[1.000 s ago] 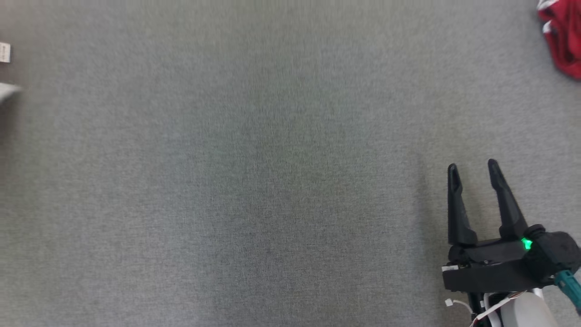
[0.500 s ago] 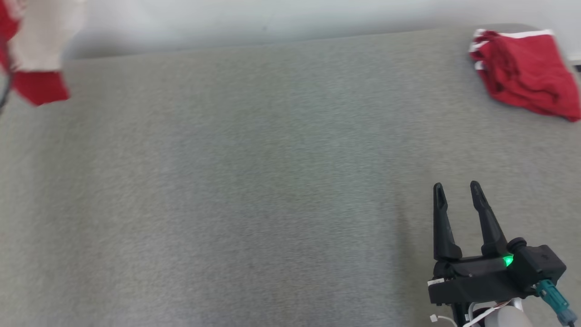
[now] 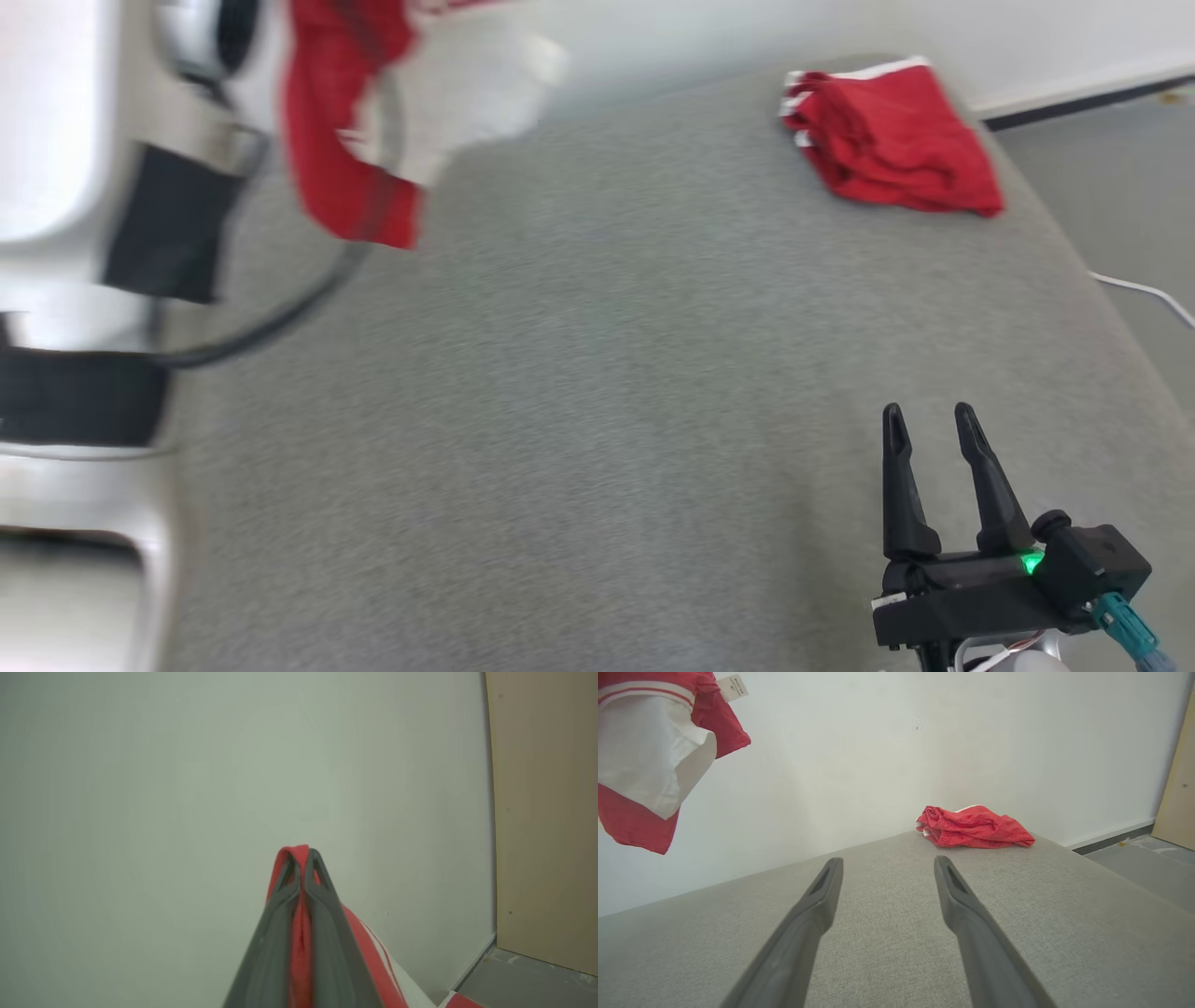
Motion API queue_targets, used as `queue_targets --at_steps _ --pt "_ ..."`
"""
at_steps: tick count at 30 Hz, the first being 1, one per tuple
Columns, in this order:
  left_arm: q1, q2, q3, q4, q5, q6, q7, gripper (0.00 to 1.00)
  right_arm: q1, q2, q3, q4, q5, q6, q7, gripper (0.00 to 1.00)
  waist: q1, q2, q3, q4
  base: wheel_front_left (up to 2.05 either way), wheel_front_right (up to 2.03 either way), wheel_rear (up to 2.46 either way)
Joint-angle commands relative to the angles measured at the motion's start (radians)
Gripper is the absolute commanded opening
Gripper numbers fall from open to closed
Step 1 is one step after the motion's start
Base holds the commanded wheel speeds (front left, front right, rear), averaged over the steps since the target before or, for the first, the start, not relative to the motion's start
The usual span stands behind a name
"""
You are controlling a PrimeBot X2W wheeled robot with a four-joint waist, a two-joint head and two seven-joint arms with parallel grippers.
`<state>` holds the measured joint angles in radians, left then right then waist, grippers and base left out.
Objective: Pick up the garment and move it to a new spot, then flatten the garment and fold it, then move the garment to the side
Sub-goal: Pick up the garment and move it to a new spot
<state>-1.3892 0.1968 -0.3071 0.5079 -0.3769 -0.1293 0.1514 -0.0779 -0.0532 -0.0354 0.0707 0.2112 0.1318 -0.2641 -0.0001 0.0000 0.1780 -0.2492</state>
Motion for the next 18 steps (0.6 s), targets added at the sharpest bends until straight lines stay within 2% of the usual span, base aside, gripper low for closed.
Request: queue_targets --at_steps 1,6,11,18 --pt "-0.011 -0.03 -0.018 -0.01 -0.02 -0.001 0.001 0.0 0.012 0.005 0.002 0.002 0.015 -0.003 0.0 1.0 0.0001 0.0 -0.018 -0.066 0.0 0.0 0.0" --pt "0.03 -0.098 -0.036 -0.026 -0.058 0.006 -0.023 0.0 0.016 0.005 0.003 0.006 0.03 -0.003 0.0 1.0 0.0001 0.0 -0.012 -0.097 0.0 0.0 0.0" --pt "0.119 -0.124 -0.055 -0.058 -0.096 0.026 -0.043 0.0 0.023 0.005 -0.007 0.008 0.03 -0.003 0.0 1.0 0.0001 0.0 -0.005 -0.091 0.0 0.0 0.0" --pt "0.427 -0.124 -0.058 -0.116 -0.156 0.081 -0.075 0.0 0.016 0.005 -0.016 0.013 0.014 -0.003 0.0 1.0 0.0001 0.0 0.017 -0.042 0.0 0.0 0.0"
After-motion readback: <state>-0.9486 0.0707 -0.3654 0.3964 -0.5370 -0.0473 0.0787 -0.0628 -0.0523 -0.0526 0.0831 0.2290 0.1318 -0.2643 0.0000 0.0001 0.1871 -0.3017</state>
